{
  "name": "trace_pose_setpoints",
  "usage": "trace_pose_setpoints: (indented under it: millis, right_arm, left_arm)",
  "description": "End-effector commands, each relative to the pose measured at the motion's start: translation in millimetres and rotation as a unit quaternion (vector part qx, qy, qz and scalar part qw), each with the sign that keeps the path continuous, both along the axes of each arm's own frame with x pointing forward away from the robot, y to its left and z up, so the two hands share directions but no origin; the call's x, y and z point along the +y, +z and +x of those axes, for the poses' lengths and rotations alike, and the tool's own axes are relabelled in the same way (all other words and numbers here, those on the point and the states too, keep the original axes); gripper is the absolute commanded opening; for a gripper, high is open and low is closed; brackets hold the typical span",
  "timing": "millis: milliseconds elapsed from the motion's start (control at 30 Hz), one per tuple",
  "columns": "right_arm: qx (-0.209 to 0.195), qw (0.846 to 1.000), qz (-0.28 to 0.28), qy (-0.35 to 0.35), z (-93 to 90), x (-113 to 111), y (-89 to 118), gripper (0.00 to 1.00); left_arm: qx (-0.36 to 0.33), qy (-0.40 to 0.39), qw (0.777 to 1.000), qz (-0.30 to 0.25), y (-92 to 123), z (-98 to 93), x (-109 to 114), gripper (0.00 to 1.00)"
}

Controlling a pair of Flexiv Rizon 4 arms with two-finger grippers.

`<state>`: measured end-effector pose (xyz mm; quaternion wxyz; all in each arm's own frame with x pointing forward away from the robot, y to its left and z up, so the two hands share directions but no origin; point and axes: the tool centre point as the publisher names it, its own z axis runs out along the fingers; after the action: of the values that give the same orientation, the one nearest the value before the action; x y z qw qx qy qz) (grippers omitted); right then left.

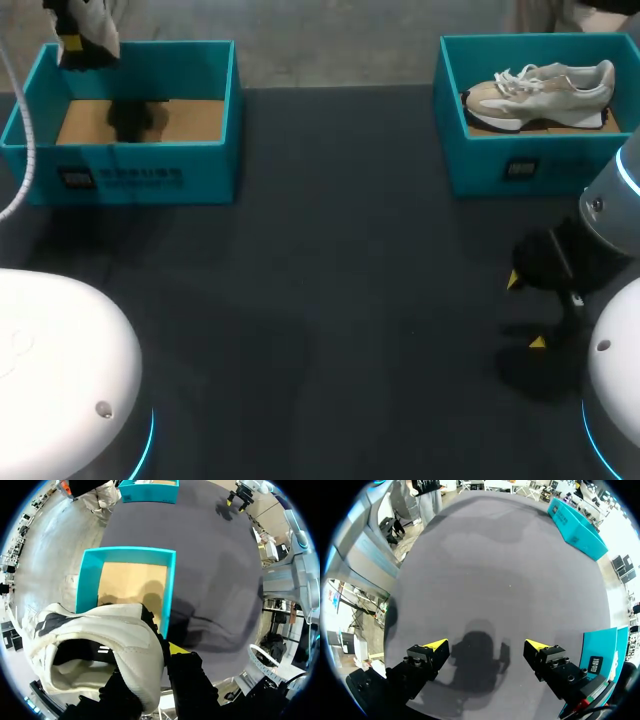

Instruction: Take the shoe out of the shoebox, open the shoe tongue, remove and reinsert the insole, then place the shoe into the shoebox

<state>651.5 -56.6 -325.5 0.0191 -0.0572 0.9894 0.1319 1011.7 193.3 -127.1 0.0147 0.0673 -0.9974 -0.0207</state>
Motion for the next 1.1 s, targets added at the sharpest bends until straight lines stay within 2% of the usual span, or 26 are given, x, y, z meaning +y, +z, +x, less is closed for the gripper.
trace_pose_setpoints:
  millis: [33,233,333,733,900,1100]
  right_arm:
    - [-0.001,1.000,-0.002,0.000,-1.3,0,0,1.00]
    - [-0.001,1.000,-0.002,0.000,-1.3,0,0,1.00]
    - [-0.001,1.000,-0.002,0.000,-1.3,0,0,1.00]
    - [-0.001,1.000,-0.002,0.000,-1.3,0,0,1.00]
    - [-0.001,1.000,-0.002,0.000,-1.3,0,0,1.00]
    - [-0.001,1.000,-0.002,0.000,-1.3,0,0,1.00]
  left_arm:
    - [0.029,-0.001,0.999,-0.016,1,23.2,19,0.00]
    - [0.043,-0.020,0.998,-0.027,-10,41.5,43,0.00]
    - [0.045,-0.034,0.998,-0.017,-17,44.1,51,0.00]
    - [0.024,-0.166,0.986,-0.010,-25,35.9,72,0.00]
    - [0.009,-0.241,0.970,-0.005,-21,28.4,81,0.00]
    - [0.011,-0.336,0.942,0.010,-16,23.0,89,0.00]
